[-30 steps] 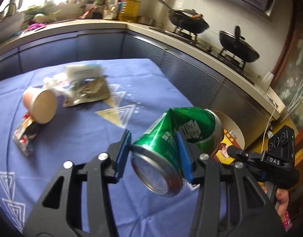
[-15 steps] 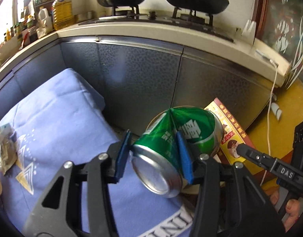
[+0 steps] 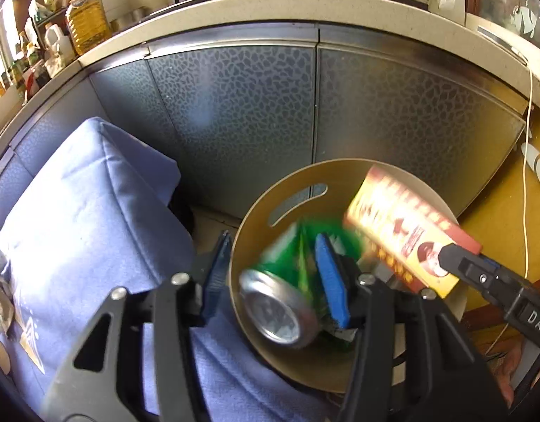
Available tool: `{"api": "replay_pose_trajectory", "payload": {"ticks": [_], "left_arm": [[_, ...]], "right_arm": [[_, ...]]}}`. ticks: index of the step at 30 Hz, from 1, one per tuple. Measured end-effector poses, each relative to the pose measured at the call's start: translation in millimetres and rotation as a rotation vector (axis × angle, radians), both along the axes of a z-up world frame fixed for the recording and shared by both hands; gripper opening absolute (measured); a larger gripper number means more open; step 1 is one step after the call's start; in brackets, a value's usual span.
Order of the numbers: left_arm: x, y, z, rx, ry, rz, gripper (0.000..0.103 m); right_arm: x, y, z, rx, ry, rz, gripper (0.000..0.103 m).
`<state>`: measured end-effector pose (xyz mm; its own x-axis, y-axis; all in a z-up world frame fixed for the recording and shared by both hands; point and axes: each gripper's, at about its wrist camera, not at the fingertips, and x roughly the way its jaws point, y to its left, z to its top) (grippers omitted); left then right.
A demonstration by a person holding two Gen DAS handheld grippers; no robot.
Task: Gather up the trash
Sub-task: 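Carry the green can and yellow box in both tools over the bin, then open both tools to drop the can and box into the bin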
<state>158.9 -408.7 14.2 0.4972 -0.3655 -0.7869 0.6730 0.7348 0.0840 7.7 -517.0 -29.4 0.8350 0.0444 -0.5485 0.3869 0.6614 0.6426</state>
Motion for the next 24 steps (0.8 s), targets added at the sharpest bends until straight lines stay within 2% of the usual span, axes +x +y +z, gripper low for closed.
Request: {"api": "replay_pose_trajectory", "payload": {"ticks": [2,4,15,24], "left_arm": [[-0.1,0.7,0.3,0.002,-0.021,0.010,0.065],[-1.9,3.0,0.4,0.008,-0.042,0.013,0.065],[-15.2,30.2,-2.0,0.010,-0.052,0.030,0.065],[-26.5,62.6,3.1,-0.020,-0.045,0.050,0.065]], "right_arm": [[0.1,3.3,-0.1,-0.007,-0.007,0.001,0.034],[-1.1,5.5,1.6,-0.017,-0.014,-0.006,0.037],[-11.9,21.6,12.3,-0.027,-0.028,-0.032,0.037],[-20.4,43.3,28.4,-0.051,-0.053,-0.029,0.037]]}}
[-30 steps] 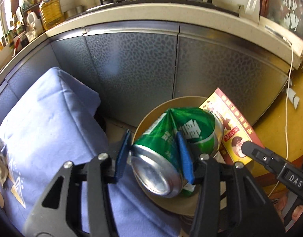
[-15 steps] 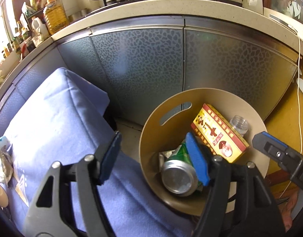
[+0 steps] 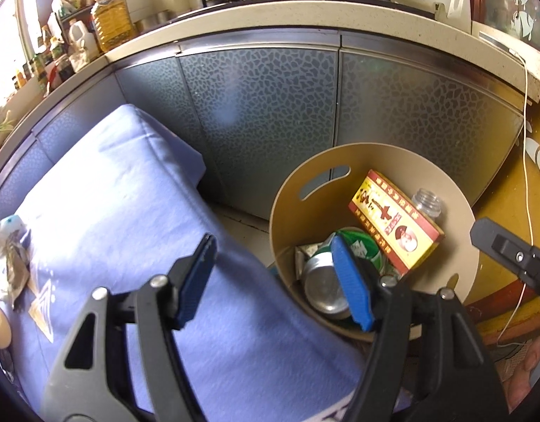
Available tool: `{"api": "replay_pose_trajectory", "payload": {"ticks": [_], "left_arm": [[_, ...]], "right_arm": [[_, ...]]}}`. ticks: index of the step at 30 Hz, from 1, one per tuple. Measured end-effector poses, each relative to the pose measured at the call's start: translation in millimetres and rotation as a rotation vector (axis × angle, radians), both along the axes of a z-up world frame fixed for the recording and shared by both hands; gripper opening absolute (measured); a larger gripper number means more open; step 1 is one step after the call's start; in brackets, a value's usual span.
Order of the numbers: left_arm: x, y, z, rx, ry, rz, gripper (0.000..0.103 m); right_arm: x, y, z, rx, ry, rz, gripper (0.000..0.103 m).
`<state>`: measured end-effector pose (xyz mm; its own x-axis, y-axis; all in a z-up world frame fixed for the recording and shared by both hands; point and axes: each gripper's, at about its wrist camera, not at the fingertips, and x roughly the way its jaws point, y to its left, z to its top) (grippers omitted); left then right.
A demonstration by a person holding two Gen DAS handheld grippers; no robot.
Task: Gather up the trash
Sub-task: 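Open both tools to drop the can and box into the bin, then grasp the white-red snack bag with the left tool while the right tool grasps the pink paper cup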
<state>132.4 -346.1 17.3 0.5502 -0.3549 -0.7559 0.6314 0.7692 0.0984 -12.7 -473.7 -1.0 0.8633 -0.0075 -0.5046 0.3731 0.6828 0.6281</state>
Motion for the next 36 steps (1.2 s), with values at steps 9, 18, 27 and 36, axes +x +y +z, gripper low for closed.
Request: {"api": "replay_pose_trajectory", "payload": {"ticks": [9,18,27,36], "left_arm": [[-7.3,60.5,3.2,-0.054,0.017,0.055,0.065],[-13.8,179.0,2.2,-0.069,-0.049,0.234,0.070],[-32.9,331.3,2.6,-0.074,-0.083,0.518,0.077],[-17.2,438.9,2.4,-0.070,-0.069,0.706,0.077]], "right_arm": [[16.2,42.0,14.9,-0.024,0.005,0.091,0.037],[66.4,116.5,31.6,-0.037,0.017,0.309,0.037],[123.1,216.2,35.3,0.052,0.033,0.558,0.044],[171.8,329.2,51.8,0.023,0.047,0.774,0.044]]}}
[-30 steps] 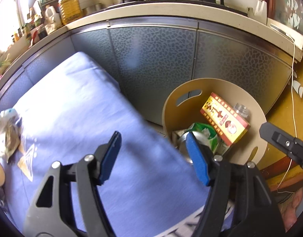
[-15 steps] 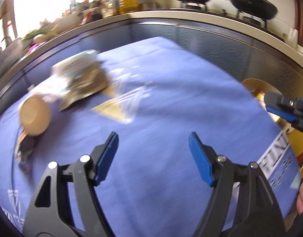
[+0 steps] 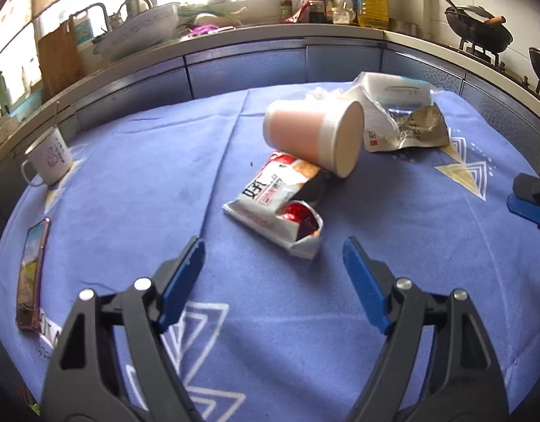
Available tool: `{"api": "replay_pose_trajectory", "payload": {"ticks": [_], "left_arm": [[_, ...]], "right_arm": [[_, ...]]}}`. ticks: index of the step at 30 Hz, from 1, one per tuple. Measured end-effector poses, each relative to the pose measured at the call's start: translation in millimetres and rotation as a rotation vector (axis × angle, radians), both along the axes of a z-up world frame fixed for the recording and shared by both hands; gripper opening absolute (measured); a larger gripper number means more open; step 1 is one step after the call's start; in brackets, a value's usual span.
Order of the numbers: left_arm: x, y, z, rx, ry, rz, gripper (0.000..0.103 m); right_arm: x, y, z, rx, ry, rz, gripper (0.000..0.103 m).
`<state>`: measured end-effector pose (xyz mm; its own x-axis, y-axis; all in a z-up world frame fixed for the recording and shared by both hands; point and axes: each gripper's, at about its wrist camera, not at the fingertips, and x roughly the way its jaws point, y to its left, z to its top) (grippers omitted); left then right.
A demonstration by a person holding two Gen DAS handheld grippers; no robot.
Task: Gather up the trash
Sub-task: 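Grasp the white-red snack bag with the left tool while the right tool grasps the pink paper cup, then lift the snack bag and pink cup with both tools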
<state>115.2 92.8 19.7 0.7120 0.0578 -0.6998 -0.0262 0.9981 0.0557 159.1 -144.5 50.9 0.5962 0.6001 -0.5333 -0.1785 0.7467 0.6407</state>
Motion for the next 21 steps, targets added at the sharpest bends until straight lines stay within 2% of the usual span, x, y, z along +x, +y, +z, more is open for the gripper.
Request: {"api": "replay_pose_trajectory", "payload": {"ticks": [3,7,9,10,14,15,16,19,21], "left_arm": [[24.1,16.9,-5.6,-0.103,0.052,-0.001,0.077],[43.7,22.0,-11.4,-0.110,0.071,0.011,0.077],[49.1,24.9,-13.6,-0.119,0.089,0.013,0.056],[50.7,26.5,-14.7,-0.123,0.097,0.018,0.054],[47.9,32.0,-14.8,-0.120,0.084,0.037,0.021],[47.9,34.1,-14.6,-0.123,0.083,0.039,0.016],[46.3,36.7,-14.6,-0.132,0.085,0.040,0.015],[37.3,42.1,-13.7,-0.159,0.086,0.044,0.014],[26.2,43.9,-13.7,-0.171,0.082,0.046,0.014]], "right_arm": [[25.3,34.4,7.7,-0.008,0.000,0.051,0.044],[58.6,73.7,15.7,-0.001,0.009,0.107,0.044],[70.9,88.6,16.9,0.008,0.015,0.121,0.044],[77.3,96.1,16.2,0.007,0.019,0.124,0.044],[99.7,119.0,8.7,-0.005,0.042,0.132,0.044],[102.1,122.1,7.7,-0.011,0.036,0.133,0.036],[101.8,123.4,6.3,-0.018,0.031,0.136,0.020],[89.3,119.4,6.8,-0.027,0.002,0.145,0.005],[78.0,113.2,8.1,-0.032,-0.015,0.147,0.001]]}}
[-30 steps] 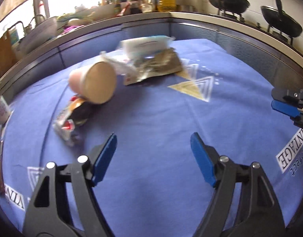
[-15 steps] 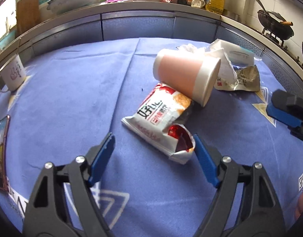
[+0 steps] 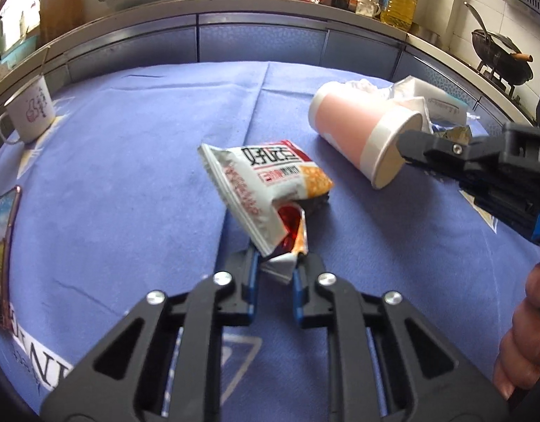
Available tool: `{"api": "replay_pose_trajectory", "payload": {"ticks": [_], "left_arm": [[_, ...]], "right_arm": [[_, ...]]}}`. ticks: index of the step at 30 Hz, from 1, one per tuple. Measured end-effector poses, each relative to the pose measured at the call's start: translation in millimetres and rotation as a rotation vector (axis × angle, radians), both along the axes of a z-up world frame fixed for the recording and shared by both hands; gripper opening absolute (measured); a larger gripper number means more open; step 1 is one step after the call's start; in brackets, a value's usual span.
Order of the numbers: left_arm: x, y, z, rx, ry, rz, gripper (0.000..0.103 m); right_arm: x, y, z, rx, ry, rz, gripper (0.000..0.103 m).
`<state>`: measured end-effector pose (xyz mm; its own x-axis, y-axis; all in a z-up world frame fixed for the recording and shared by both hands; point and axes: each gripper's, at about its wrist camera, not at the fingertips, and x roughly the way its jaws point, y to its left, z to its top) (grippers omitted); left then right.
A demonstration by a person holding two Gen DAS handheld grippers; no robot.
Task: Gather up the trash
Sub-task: 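Lift the snack bag and pink cup with both tools, then carry the snack bag and pink cup toward the wooden bin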
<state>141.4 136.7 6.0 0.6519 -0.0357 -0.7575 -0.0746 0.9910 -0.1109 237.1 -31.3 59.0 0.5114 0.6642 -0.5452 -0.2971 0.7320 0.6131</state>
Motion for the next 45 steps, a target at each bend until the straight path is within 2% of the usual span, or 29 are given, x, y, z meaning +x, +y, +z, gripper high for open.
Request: {"api": "replay_pose_trajectory", "payload": {"ticks": [4,8,12,15,17,18,19,21,22,25,28,32,34,35,40,45], "left_arm": [[-23.6,-2.4,1.1,-0.041,-0.007,-0.019,0.014],[-45.6,-6.1,2.1,-0.056,0.000,-0.032,0.014],[-61.3,1.0,8.4,-0.074,-0.011,-0.023,0.014],[-69.5,4.8,10.7,-0.075,-0.017,-0.021,0.014],[-71.7,9.3,10.4,-0.081,-0.019,-0.018,0.014],[-72.5,12.5,10.3,-0.088,-0.022,-0.017,0.014],[-73.4,14.3,9.9,-0.092,-0.024,-0.014,0.014],[-74.0,19.6,7.6,-0.092,-0.027,-0.004,0.014],[-73.5,21.5,5.9,-0.088,-0.027,0.002,0.014],[-72.2,28.0,-0.4,-0.105,-0.019,0.016,0.014],[-72.2,31.4,-2.2,-0.117,-0.023,0.021,0.014],[-72.6,31.6,-0.6,-0.124,-0.030,0.014,0.014],[-75.5,32.1,2.7,-0.121,-0.037,0.011,0.014],[-77.4,32.0,5.2,-0.122,-0.040,0.009,0.014],[-93.0,24.1,26.7,-0.121,-0.090,-0.024,0.014],[-101.0,-9.1,49.8,-0.131,-0.132,-0.111,0.014]], "right_arm": [[-30.5,-20.5,2.8,-0.016,-0.044,-0.010,0.000],[-39.0,-31.3,4.5,-0.017,-0.060,-0.034,0.000],[-33.7,-34.8,-4.3,0.095,0.025,-0.037,0.000],[-32.2,-25.6,-11.4,0.118,0.074,-0.024,0.003],[-31.7,-14.8,-12.8,0.110,0.092,0.009,0.011],[-32.7,-8.9,-12.8,0.107,0.092,0.018,0.025],[-33.8,-5.2,-12.2,0.104,0.089,0.017,0.049],[-35.8,0.5,-9.3,0.101,0.070,0.001,0.067],[-36.3,3.4,-7.7,0.088,0.059,-0.002,0.068],[-34.1,12.5,-1.6,0.016,0.011,-0.021,0.067],[-23.7,23.4,-0.3,-0.029,0.011,-0.019,0.065],[0.8,40.9,-2.5,-0.057,0.033,-0.007,0.039],[6.5,49.2,-3.1,-0.072,0.024,0.023,0.010],[4.5,51.3,-1.8,-0.084,0.011,0.030,0.005],[-45.9,39.7,16.8,-0.115,-0.128,0.071,0.002],[-109.4,-17.6,29.7,-0.139,-0.236,0.010,0.002]]}}
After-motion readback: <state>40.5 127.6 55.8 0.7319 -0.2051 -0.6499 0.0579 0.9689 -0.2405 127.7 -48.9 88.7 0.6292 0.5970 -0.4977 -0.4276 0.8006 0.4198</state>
